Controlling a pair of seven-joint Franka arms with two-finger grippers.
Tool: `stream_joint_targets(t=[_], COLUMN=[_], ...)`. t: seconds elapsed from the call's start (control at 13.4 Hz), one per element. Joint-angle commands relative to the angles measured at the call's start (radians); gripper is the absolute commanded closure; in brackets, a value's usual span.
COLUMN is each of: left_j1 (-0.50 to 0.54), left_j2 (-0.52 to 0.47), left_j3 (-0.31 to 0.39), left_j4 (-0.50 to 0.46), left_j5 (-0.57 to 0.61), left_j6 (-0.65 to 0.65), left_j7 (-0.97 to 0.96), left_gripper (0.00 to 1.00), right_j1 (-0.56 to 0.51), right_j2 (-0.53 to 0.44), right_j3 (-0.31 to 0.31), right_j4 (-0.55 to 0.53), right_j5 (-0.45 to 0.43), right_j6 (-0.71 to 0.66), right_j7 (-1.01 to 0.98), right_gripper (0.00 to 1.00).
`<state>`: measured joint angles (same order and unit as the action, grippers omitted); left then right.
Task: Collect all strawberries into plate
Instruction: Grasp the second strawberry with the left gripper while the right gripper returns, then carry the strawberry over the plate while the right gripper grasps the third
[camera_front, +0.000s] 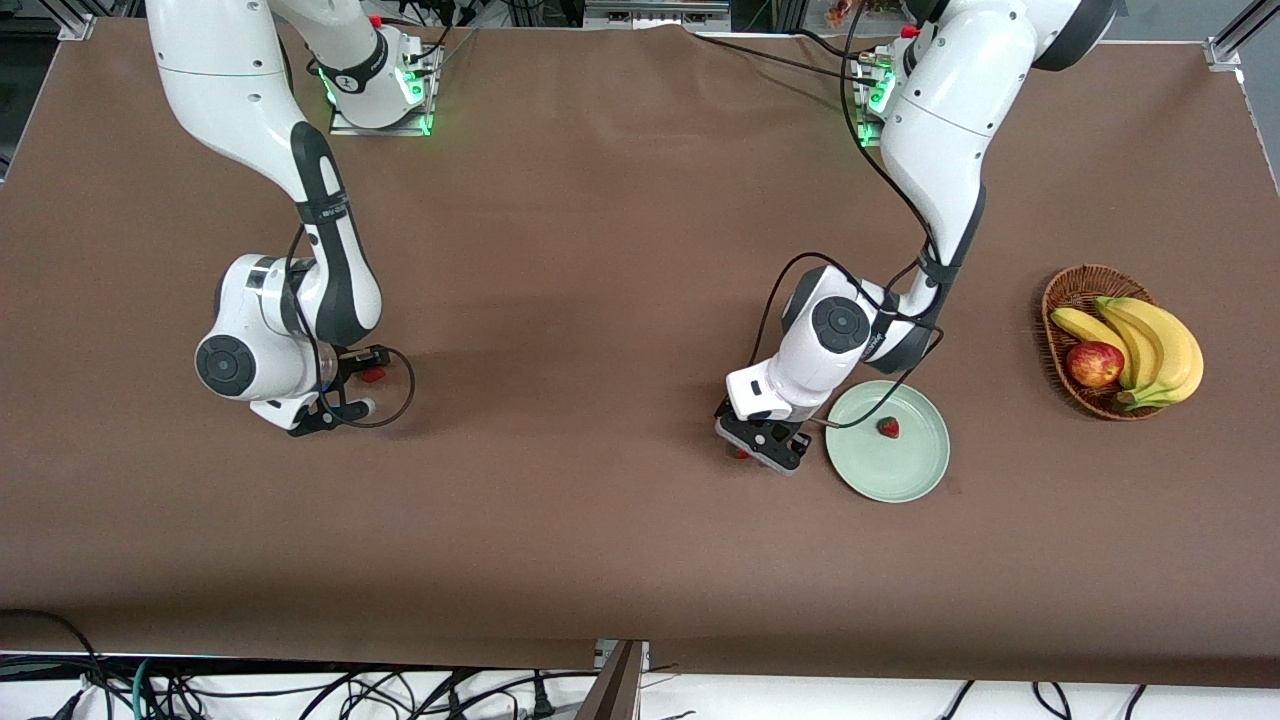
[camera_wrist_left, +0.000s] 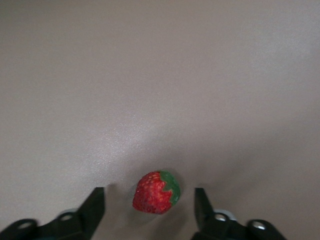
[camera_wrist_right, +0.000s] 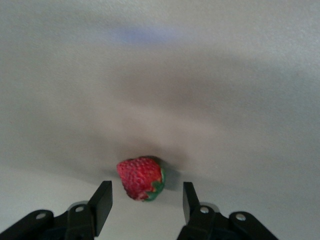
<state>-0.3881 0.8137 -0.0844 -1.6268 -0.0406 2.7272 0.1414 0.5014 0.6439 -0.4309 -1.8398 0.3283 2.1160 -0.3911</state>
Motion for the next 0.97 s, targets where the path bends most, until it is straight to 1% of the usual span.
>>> stream_joint_targets(t=[0.0,0.07,0.15,0.3,0.45,0.52,0.6,0.67,0.82,0.9], left_j1=[-0.008,-0.008,-0.009,-0.005,0.003,0.011,0.017,0.027,0.057,0.076], left_j2=[0.019,0.019,0.018,0.009,-0.036,-0.082,-0.128,-0.171,-0.215,-0.234], left_j3=[0.008,0.008,0.008,0.008,0.008,0.008,0.008,0.008,0.012,0.012], left_j4=[0.030,0.030,0.028,0.022,0.001,-0.031,-0.059,-0.071,-0.059,-0.058], left_j5=[0.018,0.018,0.018,0.016,0.016,0.015,0.015,0.015,0.016,0.016], left_j6=[0.002,0.005,0.005,0.003,-0.013,-0.041,-0.096,-0.203,-0.439,-0.511], left_j7=[0.007,0.009,0.009,0.009,0.003,0.001,0.000,0.000,0.009,0.009], left_gripper=[0.61,0.73,0.79,0.80,0.79,0.78,0.78,0.73,0.74,0.71], right_j1=[0.008,0.008,0.009,0.011,0.009,0.011,0.011,0.012,0.022,0.037], right_j2=[-0.026,-0.026,-0.024,-0.024,-0.023,-0.023,-0.023,-0.024,-0.032,-0.033], right_j3=[0.004,0.004,0.004,0.006,0.006,0.006,0.006,0.006,0.008,0.008], right_j4=[-0.033,-0.032,-0.030,-0.030,-0.030,-0.029,-0.029,-0.024,-0.006,-0.001], right_j5=[0.038,0.038,0.038,0.038,0.038,0.038,0.038,0.038,0.038,0.038], right_j6=[0.031,0.032,0.033,0.041,0.042,0.042,0.042,0.041,0.027,0.024], right_j7=[-0.020,-0.020,-0.020,-0.020,-0.022,-0.020,-0.022,-0.020,-0.003,-0.003], right_gripper=[0.37,0.41,0.44,0.51,0.65,0.72,0.79,0.85,0.86,0.86])
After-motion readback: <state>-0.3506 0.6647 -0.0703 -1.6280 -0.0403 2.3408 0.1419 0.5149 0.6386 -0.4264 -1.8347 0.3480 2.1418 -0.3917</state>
